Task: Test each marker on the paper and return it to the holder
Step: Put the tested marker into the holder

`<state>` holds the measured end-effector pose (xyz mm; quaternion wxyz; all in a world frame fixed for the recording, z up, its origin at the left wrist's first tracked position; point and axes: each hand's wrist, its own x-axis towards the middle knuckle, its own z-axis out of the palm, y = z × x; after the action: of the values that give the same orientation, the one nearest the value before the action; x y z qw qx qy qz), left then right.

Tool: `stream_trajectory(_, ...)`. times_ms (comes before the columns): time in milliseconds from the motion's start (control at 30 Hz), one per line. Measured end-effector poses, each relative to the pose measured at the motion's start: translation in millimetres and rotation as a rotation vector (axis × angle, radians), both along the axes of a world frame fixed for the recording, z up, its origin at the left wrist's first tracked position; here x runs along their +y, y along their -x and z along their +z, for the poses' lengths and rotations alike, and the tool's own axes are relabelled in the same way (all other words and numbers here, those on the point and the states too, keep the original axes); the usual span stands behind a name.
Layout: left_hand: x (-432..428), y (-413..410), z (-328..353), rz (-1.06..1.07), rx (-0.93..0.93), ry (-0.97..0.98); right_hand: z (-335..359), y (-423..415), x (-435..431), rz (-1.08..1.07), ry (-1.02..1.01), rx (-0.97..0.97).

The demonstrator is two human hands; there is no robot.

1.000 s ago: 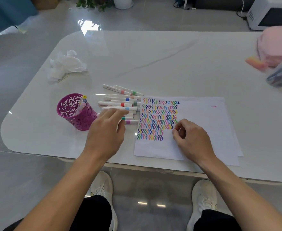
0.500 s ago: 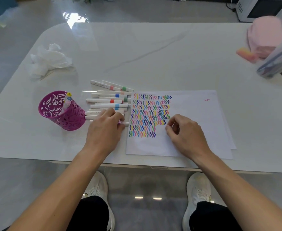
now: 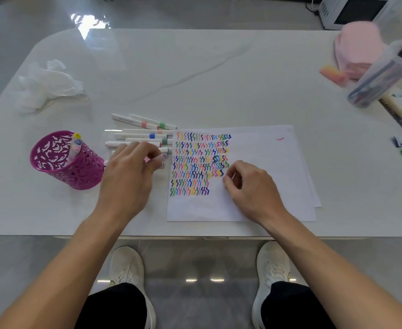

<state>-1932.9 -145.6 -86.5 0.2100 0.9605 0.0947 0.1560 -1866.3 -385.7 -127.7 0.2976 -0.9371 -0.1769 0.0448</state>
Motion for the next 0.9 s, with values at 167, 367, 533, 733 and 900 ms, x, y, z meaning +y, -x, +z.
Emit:
stream_trajectory(167, -18.4, -0.8, 13.9, -0.014, -0.153, 0.201, 1.3, -0.3, -1.9, 0.007, -0.008, -0.006)
stream_trajectory(367, -29.3, -2.1, 27.1, -0.092, -0.299, 0.500, 5.7, -0.6, -1.0, 0.018, -0.087, -0.050)
stream_trajectory(533, -37.9, -1.1, 26.2, -0.189, -0.281, 0.657, 13.6, 3.7, 2.5, 0.041, -0.281, -0.147)
stream_trajectory(733, -49.9, -2.9, 10.3, -0.174, -0.109, 0.849, 16.6, 6.6, 5.0, 0.190, -0.289, -0.267)
stream_trajectory(900, -62.5, -0.8, 6.4, -0.173, 0.005, 0.911, 8.0, 8.9, 7.3, 0.240, -0.255, -0.237)
